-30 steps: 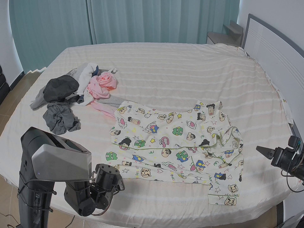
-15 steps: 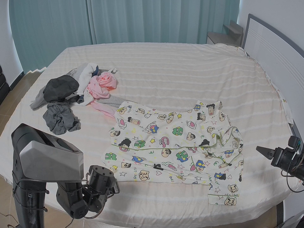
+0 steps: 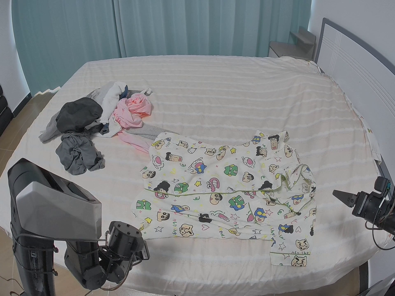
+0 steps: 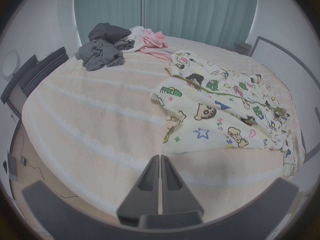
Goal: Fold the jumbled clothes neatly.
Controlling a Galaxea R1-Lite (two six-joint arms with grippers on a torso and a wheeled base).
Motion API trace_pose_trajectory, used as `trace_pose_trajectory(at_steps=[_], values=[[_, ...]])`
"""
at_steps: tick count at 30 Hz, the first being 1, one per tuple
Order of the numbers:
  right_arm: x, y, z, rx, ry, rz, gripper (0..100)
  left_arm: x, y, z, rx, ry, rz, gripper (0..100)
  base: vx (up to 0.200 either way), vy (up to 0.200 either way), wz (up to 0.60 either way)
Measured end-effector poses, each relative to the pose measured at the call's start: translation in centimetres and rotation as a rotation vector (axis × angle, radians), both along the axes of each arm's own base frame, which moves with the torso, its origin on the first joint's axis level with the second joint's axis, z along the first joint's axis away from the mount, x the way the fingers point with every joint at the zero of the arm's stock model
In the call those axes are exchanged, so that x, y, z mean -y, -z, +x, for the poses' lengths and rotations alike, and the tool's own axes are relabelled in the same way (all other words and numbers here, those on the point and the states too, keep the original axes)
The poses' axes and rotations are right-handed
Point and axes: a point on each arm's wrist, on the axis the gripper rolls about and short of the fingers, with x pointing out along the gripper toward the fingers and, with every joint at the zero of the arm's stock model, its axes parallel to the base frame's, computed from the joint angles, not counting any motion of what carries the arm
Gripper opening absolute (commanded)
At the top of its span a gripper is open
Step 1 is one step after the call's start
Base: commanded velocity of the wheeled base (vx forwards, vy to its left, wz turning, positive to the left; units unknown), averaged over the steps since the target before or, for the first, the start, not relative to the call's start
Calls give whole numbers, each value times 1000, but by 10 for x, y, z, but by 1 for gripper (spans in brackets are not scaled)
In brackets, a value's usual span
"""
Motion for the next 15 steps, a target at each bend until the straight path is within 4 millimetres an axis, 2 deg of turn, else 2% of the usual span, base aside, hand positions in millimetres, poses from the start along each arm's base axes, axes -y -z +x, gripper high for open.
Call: trace_pose_trajectory(at_steps=[5, 15], values=[[0, 0, 0, -1, 0, 0, 100, -1, 1, -8, -30, 26, 2, 0, 0, 0, 0], [0, 0, 0, -1, 0, 0, 100, 1, -5, -1, 62, 21, -54, 0, 0, 0, 0]])
